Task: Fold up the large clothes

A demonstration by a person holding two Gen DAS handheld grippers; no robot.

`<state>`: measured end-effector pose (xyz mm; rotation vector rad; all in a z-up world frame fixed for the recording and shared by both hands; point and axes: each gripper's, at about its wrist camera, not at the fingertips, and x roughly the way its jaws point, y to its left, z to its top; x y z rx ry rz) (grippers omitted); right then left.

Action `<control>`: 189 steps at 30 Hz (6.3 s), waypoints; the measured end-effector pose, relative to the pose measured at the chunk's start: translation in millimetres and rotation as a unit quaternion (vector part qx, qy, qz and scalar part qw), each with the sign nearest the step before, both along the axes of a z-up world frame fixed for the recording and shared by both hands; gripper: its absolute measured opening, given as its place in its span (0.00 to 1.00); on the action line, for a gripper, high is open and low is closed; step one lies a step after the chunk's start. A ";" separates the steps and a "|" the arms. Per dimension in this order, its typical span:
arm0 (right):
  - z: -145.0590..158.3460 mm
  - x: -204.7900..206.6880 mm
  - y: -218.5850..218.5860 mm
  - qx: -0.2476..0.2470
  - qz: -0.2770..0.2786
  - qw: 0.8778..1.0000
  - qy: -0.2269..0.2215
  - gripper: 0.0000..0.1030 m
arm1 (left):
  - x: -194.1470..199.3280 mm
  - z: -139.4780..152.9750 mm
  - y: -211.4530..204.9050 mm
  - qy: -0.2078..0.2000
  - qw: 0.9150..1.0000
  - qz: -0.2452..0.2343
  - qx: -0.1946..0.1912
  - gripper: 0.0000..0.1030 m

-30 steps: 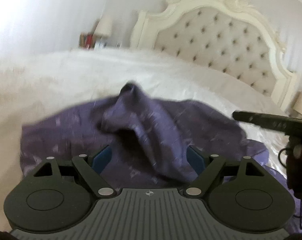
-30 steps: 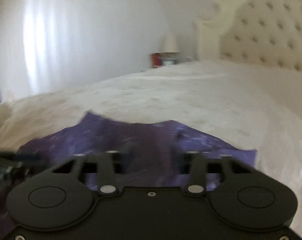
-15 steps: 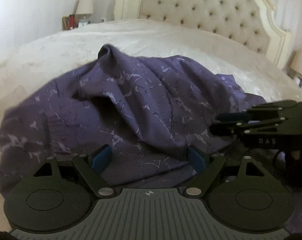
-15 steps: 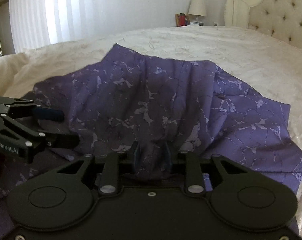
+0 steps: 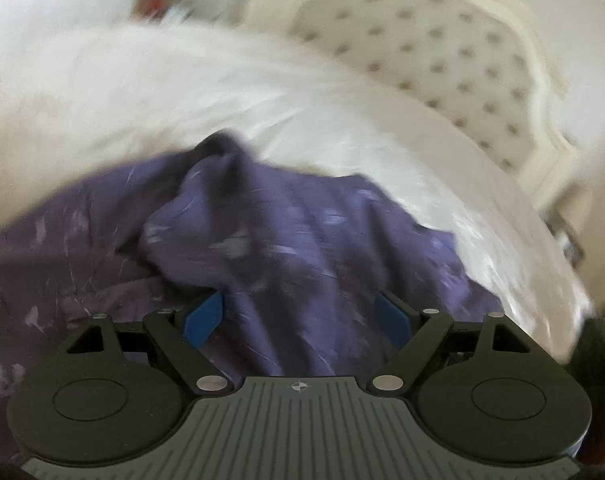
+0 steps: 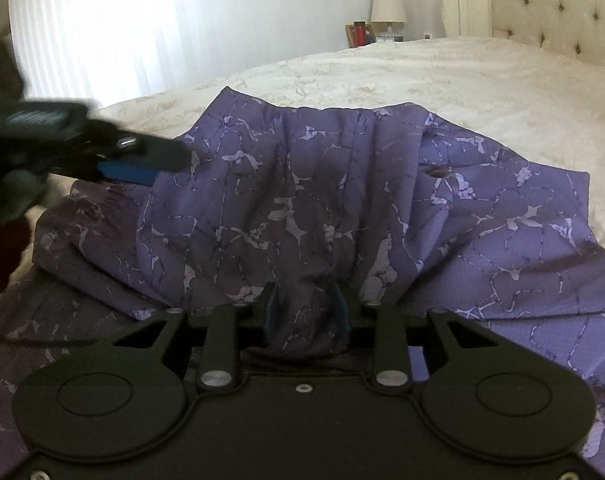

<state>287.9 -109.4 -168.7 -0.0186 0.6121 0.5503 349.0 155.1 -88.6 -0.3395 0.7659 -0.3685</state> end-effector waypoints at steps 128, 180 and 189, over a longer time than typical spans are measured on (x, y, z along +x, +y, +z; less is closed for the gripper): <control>-6.8 -176.5 -158.6 0.018 -0.064 0.945 0.321 0.93 | -317.9 -30.8 8.3 0.161 0.983 0.072 0.060 0.52; 75.6 127.8 -143.4 0.290 -0.170 0.935 0.112 0.22 | -38.2 32.9 99.8 0.008 0.961 0.246 -0.123 0.11; 49.4 132.1 -160.3 0.333 -0.206 0.917 0.069 0.83 | -43.8 20.9 111.8 -0.023 0.962 0.230 -0.148 0.29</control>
